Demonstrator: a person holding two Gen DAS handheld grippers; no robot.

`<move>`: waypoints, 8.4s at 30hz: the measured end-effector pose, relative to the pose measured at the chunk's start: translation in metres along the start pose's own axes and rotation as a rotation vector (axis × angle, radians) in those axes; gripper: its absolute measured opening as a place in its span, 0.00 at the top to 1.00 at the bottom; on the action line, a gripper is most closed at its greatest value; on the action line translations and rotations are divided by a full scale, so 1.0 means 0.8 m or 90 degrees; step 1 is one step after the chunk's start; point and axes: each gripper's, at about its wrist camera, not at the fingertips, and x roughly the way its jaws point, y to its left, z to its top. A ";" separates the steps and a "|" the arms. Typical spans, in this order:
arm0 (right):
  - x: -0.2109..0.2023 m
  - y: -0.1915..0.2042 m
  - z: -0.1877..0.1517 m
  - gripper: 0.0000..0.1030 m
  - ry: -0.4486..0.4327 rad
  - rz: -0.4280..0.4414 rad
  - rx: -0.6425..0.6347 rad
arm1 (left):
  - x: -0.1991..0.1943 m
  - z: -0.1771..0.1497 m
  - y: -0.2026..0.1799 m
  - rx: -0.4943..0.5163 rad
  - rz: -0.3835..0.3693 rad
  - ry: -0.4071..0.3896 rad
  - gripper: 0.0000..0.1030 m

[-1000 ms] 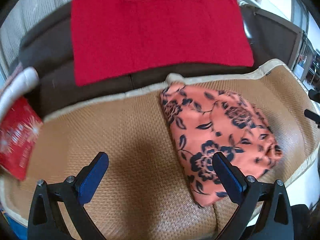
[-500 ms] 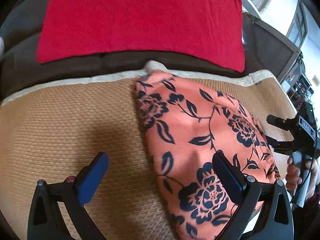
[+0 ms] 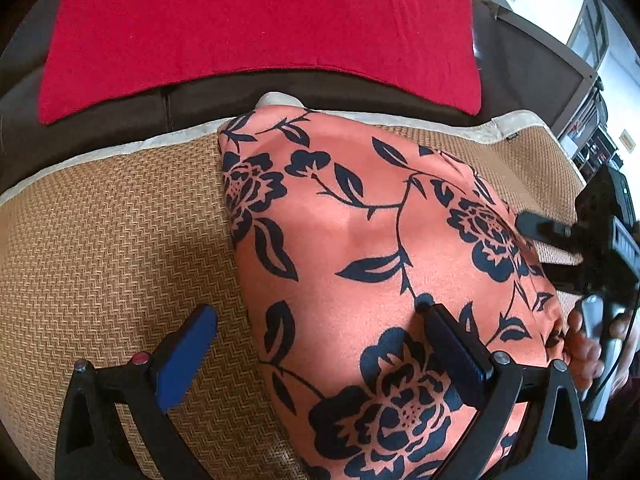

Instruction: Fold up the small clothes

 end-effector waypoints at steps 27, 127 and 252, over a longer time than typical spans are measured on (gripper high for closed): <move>0.023 0.013 -0.010 0.33 0.016 0.000 -0.021 | -0.015 0.013 0.006 -0.034 0.008 0.001 0.00; 0.037 0.112 0.006 0.55 -0.002 -0.004 -0.162 | -0.094 -0.009 0.064 -0.084 -0.085 -0.069 0.59; -0.259 0.353 -0.239 0.25 -0.241 -0.264 -0.372 | -0.502 -0.203 -0.096 -0.045 0.382 -0.399 0.00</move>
